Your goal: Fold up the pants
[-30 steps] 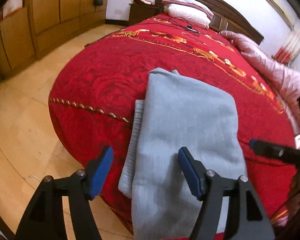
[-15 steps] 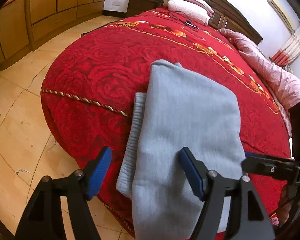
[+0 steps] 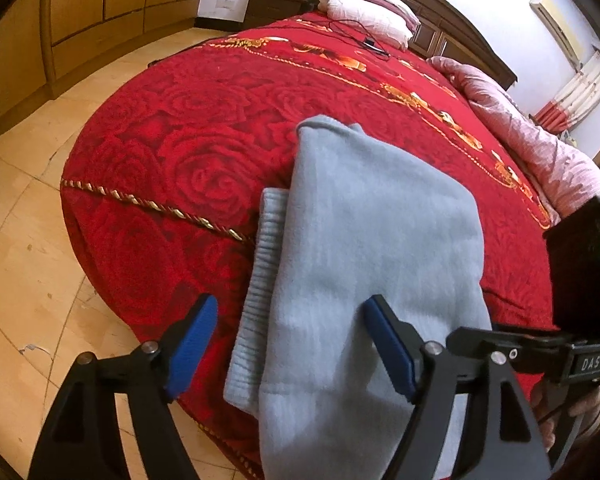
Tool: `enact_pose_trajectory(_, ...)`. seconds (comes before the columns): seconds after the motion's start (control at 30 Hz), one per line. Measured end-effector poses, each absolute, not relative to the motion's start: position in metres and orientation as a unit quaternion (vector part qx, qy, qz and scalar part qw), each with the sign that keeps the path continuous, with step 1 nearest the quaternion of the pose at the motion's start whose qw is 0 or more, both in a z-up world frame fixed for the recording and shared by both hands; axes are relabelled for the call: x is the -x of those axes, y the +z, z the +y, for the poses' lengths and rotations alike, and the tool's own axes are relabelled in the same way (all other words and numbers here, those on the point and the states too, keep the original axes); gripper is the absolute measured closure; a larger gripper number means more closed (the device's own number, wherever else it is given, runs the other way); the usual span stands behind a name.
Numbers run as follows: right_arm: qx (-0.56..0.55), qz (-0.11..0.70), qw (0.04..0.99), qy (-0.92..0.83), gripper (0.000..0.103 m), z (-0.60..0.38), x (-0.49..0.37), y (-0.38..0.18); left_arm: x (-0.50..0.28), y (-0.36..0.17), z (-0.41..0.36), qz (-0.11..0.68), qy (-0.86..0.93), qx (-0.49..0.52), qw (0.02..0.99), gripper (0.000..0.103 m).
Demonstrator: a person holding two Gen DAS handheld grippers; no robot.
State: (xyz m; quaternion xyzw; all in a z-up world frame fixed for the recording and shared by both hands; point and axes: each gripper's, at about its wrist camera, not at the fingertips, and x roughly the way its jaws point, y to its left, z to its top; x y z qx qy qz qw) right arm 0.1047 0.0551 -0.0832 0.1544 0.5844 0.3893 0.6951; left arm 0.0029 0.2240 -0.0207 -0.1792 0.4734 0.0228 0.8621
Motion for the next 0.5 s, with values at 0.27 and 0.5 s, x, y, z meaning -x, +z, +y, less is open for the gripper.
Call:
enact_pose_trajectory(0.27, -0.101, 0.553, 0.726, 0.396, 0.036, 0.068, -0.098, -0.067, -0.007, -0.028, 0.232, 0.468, -0.001, 0.211, 0.858, 0.020)
enact_pose_trajectory(0.5, -0.087, 0.508, 0.755, 0.405, 0.068, 0.069, -0.090, -0.054, -0.003, -0.018, 0.223, 0.438, -0.008, 0.217, 0.873, 0.045)
